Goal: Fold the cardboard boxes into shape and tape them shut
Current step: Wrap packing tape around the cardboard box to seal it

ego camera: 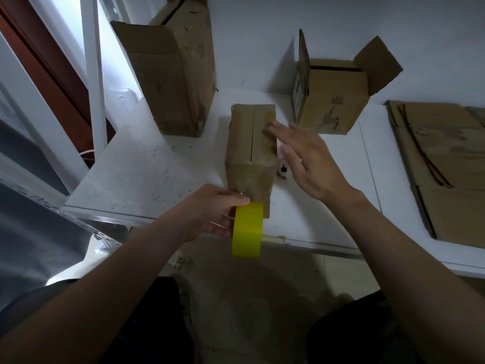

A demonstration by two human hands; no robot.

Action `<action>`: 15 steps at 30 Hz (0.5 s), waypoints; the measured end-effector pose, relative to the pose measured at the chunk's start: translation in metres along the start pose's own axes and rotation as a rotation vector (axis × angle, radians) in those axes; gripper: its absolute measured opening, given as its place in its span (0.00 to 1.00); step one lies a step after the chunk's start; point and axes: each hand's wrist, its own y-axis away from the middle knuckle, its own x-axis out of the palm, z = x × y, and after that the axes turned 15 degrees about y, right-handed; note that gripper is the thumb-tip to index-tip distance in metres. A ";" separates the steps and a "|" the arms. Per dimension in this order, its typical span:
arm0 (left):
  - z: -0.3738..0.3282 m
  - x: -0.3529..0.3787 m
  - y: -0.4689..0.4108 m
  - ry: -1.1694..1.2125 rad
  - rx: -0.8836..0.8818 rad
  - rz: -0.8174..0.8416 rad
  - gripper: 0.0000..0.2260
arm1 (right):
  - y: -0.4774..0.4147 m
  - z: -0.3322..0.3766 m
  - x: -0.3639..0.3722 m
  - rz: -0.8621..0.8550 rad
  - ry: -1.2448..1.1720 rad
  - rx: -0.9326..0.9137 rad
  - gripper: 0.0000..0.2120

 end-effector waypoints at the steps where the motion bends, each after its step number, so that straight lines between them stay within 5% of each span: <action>1: 0.001 0.000 -0.001 -0.022 0.009 -0.007 0.14 | 0.003 -0.008 0.000 -0.021 0.002 0.048 0.21; 4: 0.001 0.000 -0.003 -0.056 0.032 -0.015 0.12 | 0.012 -0.027 0.008 0.120 0.065 0.165 0.19; 8: 0.000 0.001 -0.004 -0.100 0.042 -0.039 0.11 | 0.024 -0.035 0.021 0.384 0.204 0.080 0.27; 15: 0.001 -0.001 -0.004 -0.137 0.047 -0.048 0.11 | 0.024 -0.036 0.028 0.435 0.377 0.060 0.29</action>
